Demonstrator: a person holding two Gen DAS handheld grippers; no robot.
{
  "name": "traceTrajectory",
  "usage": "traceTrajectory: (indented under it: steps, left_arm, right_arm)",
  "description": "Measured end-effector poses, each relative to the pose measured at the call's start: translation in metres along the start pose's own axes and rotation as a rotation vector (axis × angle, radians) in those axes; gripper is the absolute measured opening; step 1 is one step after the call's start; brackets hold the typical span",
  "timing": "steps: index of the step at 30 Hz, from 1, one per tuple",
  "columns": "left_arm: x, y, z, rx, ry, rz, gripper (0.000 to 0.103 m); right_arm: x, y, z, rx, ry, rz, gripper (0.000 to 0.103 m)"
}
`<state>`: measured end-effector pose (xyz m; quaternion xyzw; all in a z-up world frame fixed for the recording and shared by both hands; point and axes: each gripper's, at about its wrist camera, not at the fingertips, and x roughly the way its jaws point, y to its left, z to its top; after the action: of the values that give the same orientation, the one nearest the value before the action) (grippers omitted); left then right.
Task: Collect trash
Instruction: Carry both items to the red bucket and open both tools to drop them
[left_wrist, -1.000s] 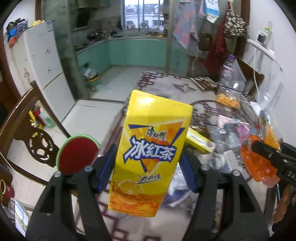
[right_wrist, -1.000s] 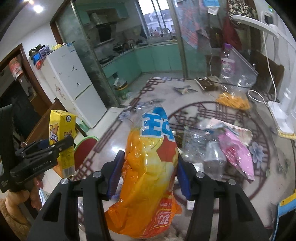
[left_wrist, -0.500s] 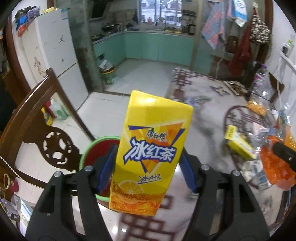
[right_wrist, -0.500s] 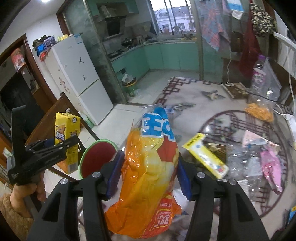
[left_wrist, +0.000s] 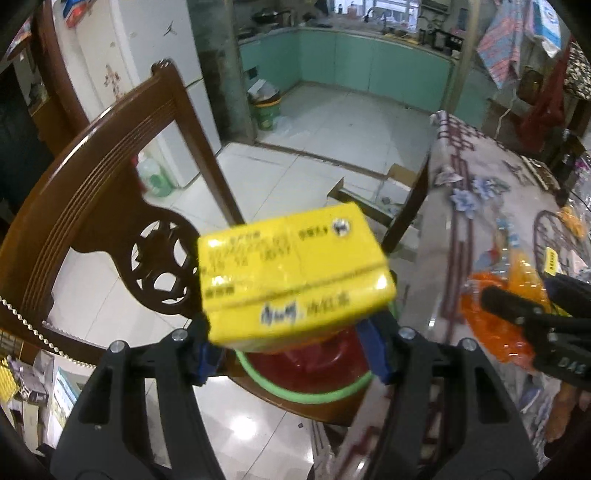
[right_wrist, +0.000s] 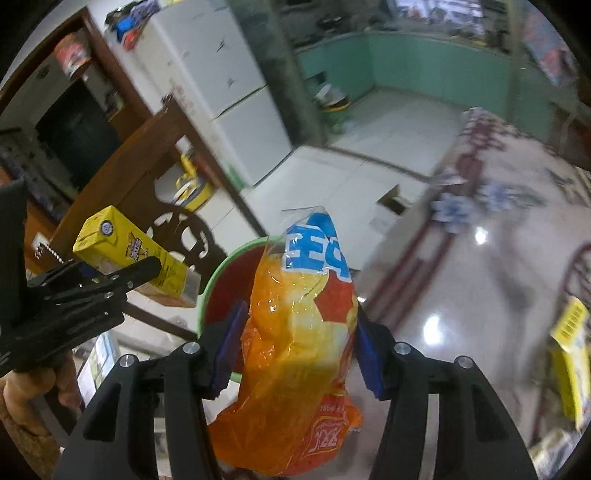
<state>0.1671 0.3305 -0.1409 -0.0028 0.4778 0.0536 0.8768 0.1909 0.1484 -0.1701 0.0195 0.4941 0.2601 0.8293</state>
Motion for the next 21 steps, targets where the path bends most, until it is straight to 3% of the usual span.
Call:
traceTrajectory:
  steps: [2,7,14,15,16,17,21]
  left_arm:
    - [0.008,0.007,0.001,-0.011,0.015,0.0,0.06]
    - [0.029,0.011,0.007,-0.012,0.042,-0.014,0.06]
    - [0.057,-0.003,0.013,0.013,0.082,-0.046,0.061]
    - [0.059,-0.003,0.014,0.015,0.083,-0.047,0.063]
    - [0.06,-0.006,0.014,0.023,0.084,-0.039,0.079]
    - [0.059,-0.008,0.014,0.028,0.078,-0.032,0.086]
    - [0.047,-0.015,0.014,0.049,0.044,-0.031,0.088]
  right_arm:
    - [0.018,0.006,0.007,-0.02,0.025,-0.004,0.073]
    - [0.023,0.002,0.013,-0.006,0.001,-0.011,0.077]
    - [-0.013,-0.019,-0.005,0.076,-0.025,-0.05,0.078]
    - [-0.019,-0.021,-0.01,0.086,-0.027,-0.063,0.078]
    - [-0.026,-0.026,-0.016,0.098,-0.029,-0.077,0.078]
    - [-0.029,-0.028,-0.019,0.107,-0.03,-0.086,0.078]
    - [-0.048,-0.036,-0.039,0.156,-0.034,-0.109,0.079]
